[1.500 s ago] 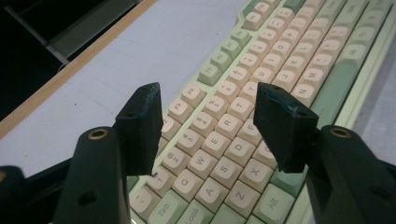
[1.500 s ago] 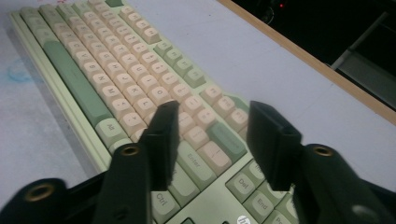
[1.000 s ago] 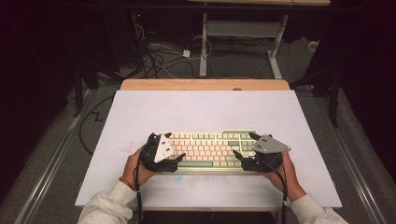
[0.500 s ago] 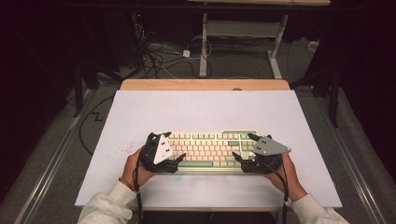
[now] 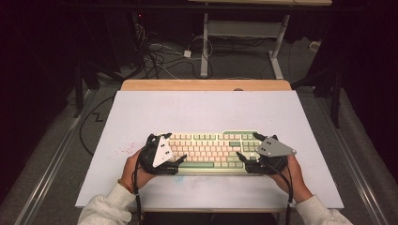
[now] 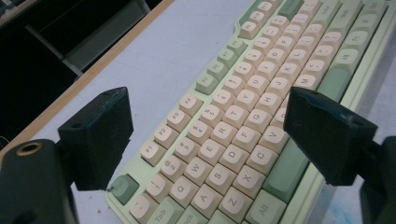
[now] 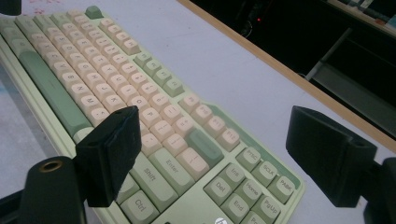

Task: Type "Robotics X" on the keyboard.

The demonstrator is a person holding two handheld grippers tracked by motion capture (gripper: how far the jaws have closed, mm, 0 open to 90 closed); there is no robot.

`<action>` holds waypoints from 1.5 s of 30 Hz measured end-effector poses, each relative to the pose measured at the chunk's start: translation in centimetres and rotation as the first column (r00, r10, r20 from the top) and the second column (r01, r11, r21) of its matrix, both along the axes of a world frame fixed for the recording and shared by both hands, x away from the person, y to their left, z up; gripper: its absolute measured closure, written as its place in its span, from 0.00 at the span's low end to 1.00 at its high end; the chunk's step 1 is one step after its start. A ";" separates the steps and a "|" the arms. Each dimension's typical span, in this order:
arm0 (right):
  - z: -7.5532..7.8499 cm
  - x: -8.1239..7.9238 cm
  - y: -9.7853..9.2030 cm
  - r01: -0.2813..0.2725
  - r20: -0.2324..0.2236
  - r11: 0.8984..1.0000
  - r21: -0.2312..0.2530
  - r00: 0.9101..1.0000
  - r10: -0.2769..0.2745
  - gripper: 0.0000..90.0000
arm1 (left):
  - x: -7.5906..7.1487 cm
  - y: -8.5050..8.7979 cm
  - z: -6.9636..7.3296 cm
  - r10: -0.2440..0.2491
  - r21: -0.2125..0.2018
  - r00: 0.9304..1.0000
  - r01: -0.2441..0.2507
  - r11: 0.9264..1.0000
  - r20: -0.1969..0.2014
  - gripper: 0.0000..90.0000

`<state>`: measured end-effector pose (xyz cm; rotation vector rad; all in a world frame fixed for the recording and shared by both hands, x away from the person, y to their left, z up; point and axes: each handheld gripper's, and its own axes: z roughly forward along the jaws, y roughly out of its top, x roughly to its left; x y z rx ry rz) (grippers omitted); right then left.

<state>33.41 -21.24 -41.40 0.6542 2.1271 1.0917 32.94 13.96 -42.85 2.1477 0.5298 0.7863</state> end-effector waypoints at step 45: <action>0.9 -2.9 -3.5 0.069 0.073 0.997 -0.020 0.995 -0.068 0.21 | -3.2 3.9 0.3 0.032 -0.024 0.998 -0.031 0.999 0.046 0.17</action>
